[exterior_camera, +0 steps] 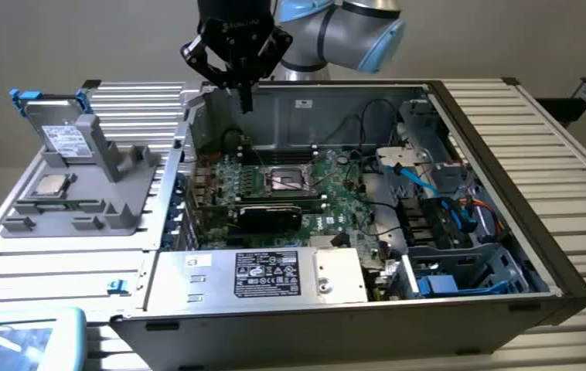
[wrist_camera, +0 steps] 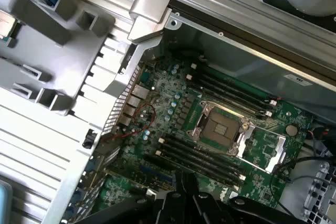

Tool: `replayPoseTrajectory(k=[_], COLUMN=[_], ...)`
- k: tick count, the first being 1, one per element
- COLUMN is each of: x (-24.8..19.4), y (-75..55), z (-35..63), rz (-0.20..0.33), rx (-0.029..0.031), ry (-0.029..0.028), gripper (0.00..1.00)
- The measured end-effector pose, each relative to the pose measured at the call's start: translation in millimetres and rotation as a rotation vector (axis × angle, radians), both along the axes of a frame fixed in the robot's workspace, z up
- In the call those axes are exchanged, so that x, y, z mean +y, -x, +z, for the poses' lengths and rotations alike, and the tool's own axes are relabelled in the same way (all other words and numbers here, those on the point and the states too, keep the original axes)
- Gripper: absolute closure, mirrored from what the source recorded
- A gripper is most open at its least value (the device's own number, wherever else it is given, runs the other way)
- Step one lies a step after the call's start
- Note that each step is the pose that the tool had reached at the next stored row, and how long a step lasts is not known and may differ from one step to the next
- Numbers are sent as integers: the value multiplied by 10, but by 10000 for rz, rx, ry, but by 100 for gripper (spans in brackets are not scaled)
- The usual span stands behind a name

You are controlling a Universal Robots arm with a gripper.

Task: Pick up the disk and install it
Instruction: 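Reach for the disk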

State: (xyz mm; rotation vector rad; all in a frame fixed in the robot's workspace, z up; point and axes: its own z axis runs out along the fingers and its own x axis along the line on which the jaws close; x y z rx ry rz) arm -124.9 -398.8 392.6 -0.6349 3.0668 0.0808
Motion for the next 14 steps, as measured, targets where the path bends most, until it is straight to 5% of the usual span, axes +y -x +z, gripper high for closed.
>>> replayPoseTrajectory(k=[14], x=[11], y=[49], z=[-2], rz=[1], rx=[3], ry=[-1], gripper=[89])
